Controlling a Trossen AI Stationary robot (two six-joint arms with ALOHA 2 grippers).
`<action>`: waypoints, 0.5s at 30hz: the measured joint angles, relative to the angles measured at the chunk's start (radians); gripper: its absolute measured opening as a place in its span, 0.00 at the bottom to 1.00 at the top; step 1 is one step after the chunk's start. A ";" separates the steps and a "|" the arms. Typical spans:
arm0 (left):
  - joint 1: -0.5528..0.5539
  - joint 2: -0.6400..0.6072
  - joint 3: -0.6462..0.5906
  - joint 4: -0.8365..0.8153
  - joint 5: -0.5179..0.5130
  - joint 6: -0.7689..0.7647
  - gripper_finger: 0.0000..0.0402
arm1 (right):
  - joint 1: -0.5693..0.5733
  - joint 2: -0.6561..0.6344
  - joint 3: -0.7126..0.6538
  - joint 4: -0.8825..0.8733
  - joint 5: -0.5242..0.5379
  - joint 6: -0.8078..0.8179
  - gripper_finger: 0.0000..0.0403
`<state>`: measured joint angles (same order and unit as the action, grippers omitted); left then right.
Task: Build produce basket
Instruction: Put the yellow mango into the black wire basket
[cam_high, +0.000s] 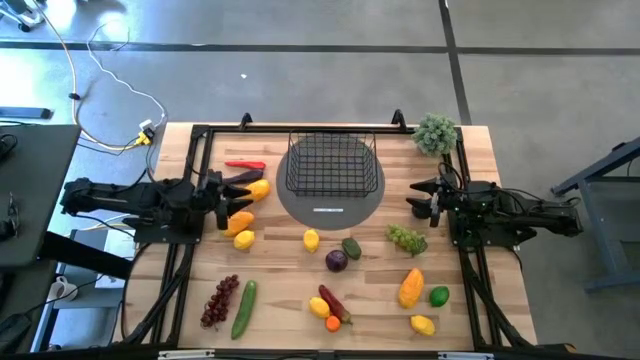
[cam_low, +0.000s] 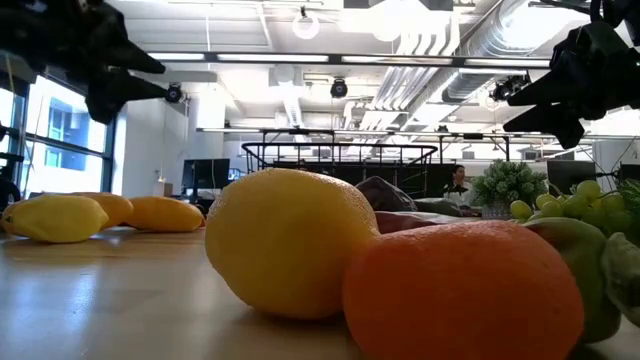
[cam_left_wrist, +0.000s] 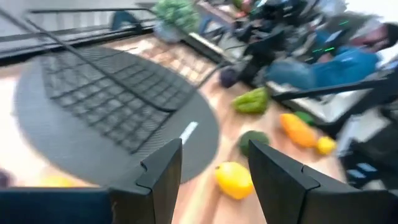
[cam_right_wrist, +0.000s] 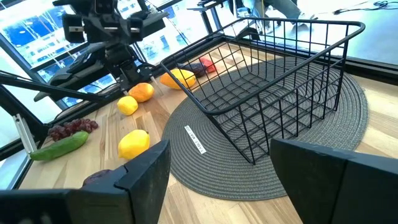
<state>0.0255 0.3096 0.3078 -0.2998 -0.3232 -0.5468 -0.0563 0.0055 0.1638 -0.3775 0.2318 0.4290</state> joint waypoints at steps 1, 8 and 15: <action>0.000 0.030 0.031 -0.033 -0.018 0.000 0.43 | 0.000 0.000 0.000 0.000 0.000 0.000 0.64; 0.056 0.263 0.218 -0.261 -0.049 -0.043 0.43 | 0.000 0.000 0.000 0.000 0.000 0.000 0.64; 0.201 0.449 0.332 -0.347 0.096 -0.037 0.43 | 0.000 0.000 0.000 0.000 0.000 0.000 0.64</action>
<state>0.2265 0.7581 0.6393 -0.6469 -0.2271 -0.5839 -0.0563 0.0052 0.1638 -0.3771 0.2321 0.4290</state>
